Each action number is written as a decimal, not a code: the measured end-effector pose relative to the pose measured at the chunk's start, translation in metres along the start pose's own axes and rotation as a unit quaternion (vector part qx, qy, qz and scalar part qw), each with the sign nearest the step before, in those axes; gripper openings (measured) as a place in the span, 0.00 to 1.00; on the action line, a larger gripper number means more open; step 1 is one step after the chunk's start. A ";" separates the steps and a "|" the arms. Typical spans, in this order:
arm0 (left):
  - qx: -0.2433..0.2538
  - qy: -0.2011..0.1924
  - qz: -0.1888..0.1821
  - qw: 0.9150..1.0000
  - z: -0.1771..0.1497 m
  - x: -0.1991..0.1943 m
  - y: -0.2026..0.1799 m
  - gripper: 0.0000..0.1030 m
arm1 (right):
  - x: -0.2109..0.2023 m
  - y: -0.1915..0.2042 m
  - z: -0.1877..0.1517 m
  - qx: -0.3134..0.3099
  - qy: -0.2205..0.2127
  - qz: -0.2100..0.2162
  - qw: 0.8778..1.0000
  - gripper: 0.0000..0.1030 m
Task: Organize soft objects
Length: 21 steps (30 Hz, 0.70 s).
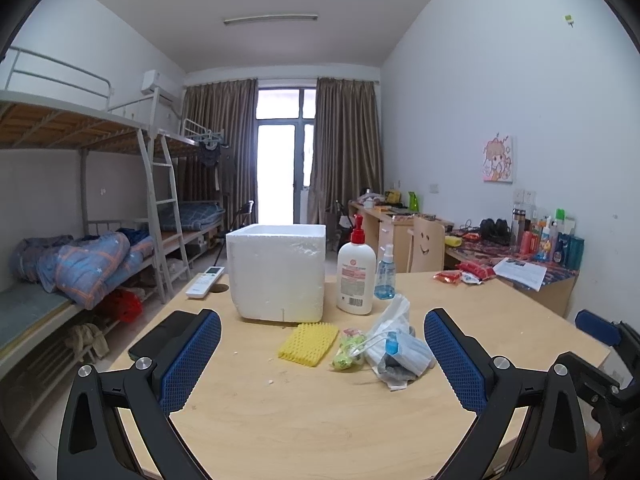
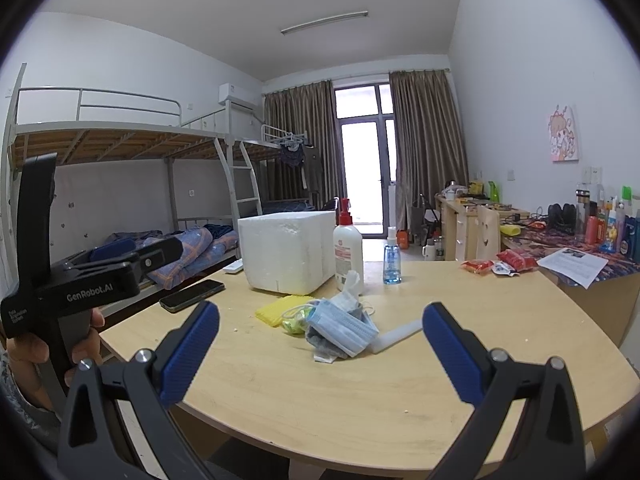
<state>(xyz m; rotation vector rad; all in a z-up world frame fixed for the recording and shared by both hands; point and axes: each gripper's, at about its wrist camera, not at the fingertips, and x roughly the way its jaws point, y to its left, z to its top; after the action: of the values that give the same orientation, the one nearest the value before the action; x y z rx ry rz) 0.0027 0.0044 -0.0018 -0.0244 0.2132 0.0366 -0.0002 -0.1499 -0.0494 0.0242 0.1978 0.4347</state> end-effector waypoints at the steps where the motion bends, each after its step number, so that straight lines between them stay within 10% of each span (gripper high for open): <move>1: 0.000 0.000 0.000 1.000 0.000 0.000 0.000 0.99 | 0.000 0.001 0.000 -0.001 0.000 0.001 1.000 1.00; 21: 0.004 0.009 0.000 1.000 -0.002 0.005 0.001 0.99 | 0.000 0.001 0.000 -0.004 -0.001 0.000 1.000 1.00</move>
<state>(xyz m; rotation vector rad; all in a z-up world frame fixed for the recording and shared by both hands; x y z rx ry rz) 0.0066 0.0050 -0.0051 -0.0175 0.2304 0.0358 -0.0003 -0.1492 -0.0492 0.0173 0.1941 0.4351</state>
